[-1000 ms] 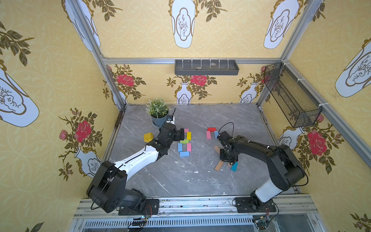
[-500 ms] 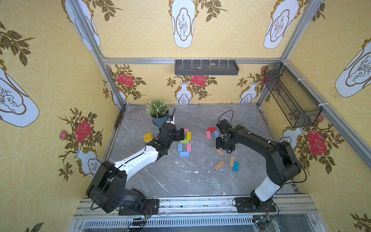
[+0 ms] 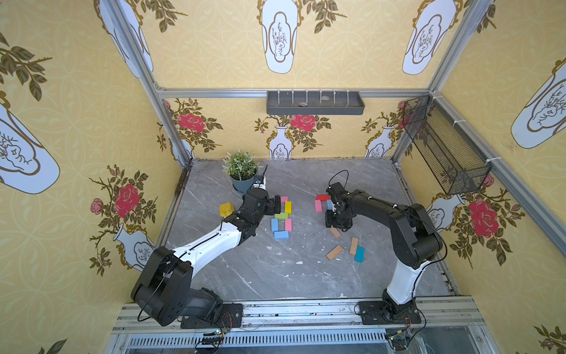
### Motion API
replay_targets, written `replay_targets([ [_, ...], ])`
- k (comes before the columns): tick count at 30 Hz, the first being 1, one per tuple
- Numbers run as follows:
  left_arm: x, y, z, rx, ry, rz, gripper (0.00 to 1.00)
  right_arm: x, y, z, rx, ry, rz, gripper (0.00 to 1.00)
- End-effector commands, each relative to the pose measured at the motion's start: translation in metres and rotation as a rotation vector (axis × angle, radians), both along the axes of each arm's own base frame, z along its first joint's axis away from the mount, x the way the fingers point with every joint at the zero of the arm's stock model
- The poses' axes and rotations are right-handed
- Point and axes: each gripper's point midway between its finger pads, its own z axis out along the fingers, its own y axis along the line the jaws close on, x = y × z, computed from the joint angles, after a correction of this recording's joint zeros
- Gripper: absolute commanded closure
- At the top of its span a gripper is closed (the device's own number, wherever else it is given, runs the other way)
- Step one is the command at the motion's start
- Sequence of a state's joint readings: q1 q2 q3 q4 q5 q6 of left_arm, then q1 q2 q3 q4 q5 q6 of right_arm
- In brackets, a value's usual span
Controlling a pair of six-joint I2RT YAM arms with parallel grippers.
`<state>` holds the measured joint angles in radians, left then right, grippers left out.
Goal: Assemble the number 8 with building blocks
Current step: Move the building block to the center of the board.
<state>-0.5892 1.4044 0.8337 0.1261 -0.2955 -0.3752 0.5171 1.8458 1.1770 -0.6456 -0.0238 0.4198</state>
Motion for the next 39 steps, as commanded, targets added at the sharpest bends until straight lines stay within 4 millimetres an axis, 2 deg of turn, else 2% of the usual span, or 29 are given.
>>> replay_targets([
  [1,0.001,0.002,0.0,0.002,-0.006,0.009,0.0,-0.004,0.0,-0.008,-0.011,0.02,0.015,0.51],
  [4,0.0,0.002,0.0,0.002,-0.005,0.008,0.0,-0.008,0.002,-0.014,-0.025,0.034,0.032,0.56],
  [8,0.001,0.003,-0.001,0.006,-0.005,0.01,0.0,-0.013,0.01,-0.016,-0.03,0.043,0.054,0.7],
  [12,0.001,0.002,0.001,0.004,-0.008,0.008,0.0,-0.027,0.036,-0.013,-0.019,0.042,0.109,0.75],
  [15,0.001,0.002,0.0,0.006,-0.006,0.009,0.0,-0.046,0.064,-0.013,-0.022,0.053,0.166,0.75],
  [20,0.002,0.002,0.0,0.003,-0.007,0.013,0.0,-0.093,0.12,-0.014,0.013,0.091,0.282,0.74],
  [22,0.002,0.003,0.0,0.004,-0.008,0.016,0.0,-0.109,0.136,-0.012,0.031,0.099,0.315,0.69],
  [24,0.002,0.003,0.0,0.002,-0.007,0.017,0.0,-0.116,0.142,-0.007,0.043,0.097,0.327,0.6],
  [26,0.002,0.003,0.001,0.002,-0.009,0.017,0.0,-0.114,0.139,0.0,0.041,0.08,0.311,0.51],
  [28,0.002,0.002,0.001,0.001,-0.009,0.016,0.0,-0.108,0.131,0.011,0.026,0.049,0.283,0.38],
  [32,0.002,0.003,0.0,0.003,-0.007,0.017,0.0,-0.096,0.102,0.034,0.004,-0.008,0.181,0.26],
  [35,0.002,0.002,0.001,0.001,-0.009,0.017,0.0,-0.088,0.063,0.05,0.014,-0.039,0.032,0.19],
  [37,0.002,0.002,0.0,0.002,-0.006,0.016,0.0,-0.085,0.026,0.057,0.02,-0.05,-0.114,0.15],
  [38,0.002,0.002,0.0,0.002,-0.007,0.015,0.0,-0.085,0.007,0.061,0.018,-0.062,-0.189,0.03],
  [39,0.002,0.002,0.0,0.0,-0.008,0.015,0.0,-0.086,-0.01,0.065,0.009,-0.074,-0.261,0.02],
])
